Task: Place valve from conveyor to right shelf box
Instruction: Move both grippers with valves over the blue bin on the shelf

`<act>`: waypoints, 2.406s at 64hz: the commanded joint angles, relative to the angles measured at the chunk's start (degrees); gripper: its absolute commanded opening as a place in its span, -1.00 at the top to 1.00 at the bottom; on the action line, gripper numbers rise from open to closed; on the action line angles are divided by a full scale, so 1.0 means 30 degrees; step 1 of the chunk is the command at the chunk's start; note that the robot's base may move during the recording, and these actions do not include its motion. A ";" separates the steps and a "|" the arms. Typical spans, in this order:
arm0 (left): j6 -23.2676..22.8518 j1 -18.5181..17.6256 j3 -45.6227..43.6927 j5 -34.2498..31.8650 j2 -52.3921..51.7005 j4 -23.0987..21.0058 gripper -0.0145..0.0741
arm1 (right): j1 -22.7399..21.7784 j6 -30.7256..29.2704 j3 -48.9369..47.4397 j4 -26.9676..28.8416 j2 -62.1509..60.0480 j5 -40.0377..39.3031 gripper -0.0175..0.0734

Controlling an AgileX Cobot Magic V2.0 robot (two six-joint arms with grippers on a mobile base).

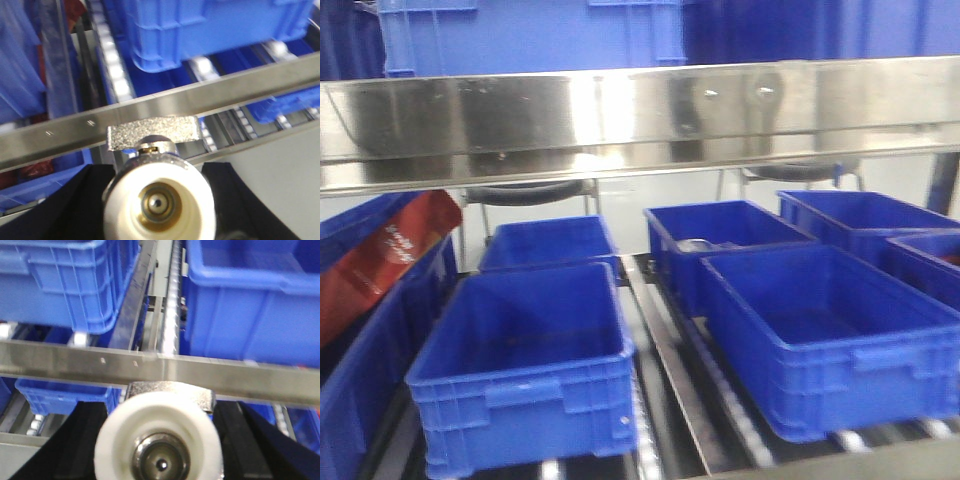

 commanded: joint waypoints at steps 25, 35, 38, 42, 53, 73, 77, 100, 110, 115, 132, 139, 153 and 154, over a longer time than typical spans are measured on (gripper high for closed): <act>-0.0055 -0.0074 -0.0064 -0.0618 -0.0181 -0.0107 0.92 | 0.0023 -0.0060 -0.0313 -0.0035 -0.0288 -0.1290 0.95; -0.0055 -0.0074 -0.0064 -0.0618 -0.0181 -0.0107 0.92 | 0.0023 -0.0060 -0.0313 -0.0035 -0.0288 -0.1290 0.95; -0.0055 -0.0074 -0.0064 -0.0618 -0.0181 -0.0107 0.92 | 0.0023 -0.0060 -0.0313 -0.0035 -0.0288 -0.1290 0.95; -0.0055 -0.0074 -0.0064 -0.0618 -0.0181 -0.0107 0.92 | 0.0023 -0.0060 -0.0313 -0.0035 -0.0288 -0.1290 0.95; -0.0055 -0.0074 -0.0064 -0.0618 -0.0181 -0.0107 0.92 | 0.0023 -0.0060 -0.0313 -0.0035 -0.0288 -0.1290 0.95; -0.0055 -0.0074 -0.0064 -0.0618 -0.0181 -0.0107 0.92 | 0.0023 -0.0060 -0.0313 -0.0035 -0.0288 -0.1290 0.95; -0.0055 -0.0074 -0.0064 -0.0618 -0.0181 -0.0107 0.92 | 0.0023 -0.0060 -0.0313 -0.0035 -0.0288 -0.1290 0.95; -0.0055 -0.0074 -0.0064 -0.0618 -0.0181 -0.0107 0.92 | 0.0023 -0.0060 -0.0313 -0.0035 -0.0288 -0.1290 0.95; -0.0055 -0.0074 -0.0064 -0.0618 -0.0181 -0.0107 0.92 | 0.0023 -0.0060 -0.0313 -0.0035 -0.0288 -0.1290 0.95; -0.0055 -0.0074 -0.0064 -0.0618 -0.0181 -0.0107 0.92 | 0.0023 -0.0060 -0.0313 -0.0035 -0.0288 -0.1290 0.95; -0.0055 -0.0074 -0.0064 -0.0618 -0.0181 -0.0114 0.92 | 0.0023 -0.0060 -0.0313 -0.0035 -0.0288 -0.1290 0.95; -0.0055 -0.0074 -0.0064 -0.0618 -0.0181 -0.0114 0.92 | 0.0023 -0.0060 -0.0313 -0.0035 -0.0288 -0.1290 0.95; -0.0055 -0.0074 -0.0064 -0.0618 -0.0181 -0.0114 0.92 | 0.0023 -0.0060 -0.0313 -0.0035 -0.0288 -0.1333 0.95; -0.0055 -0.0074 -0.0064 -0.0618 -0.0181 -0.0114 0.92 | 0.0023 -0.0060 -0.0313 -0.0035 -0.0288 -0.1429 0.95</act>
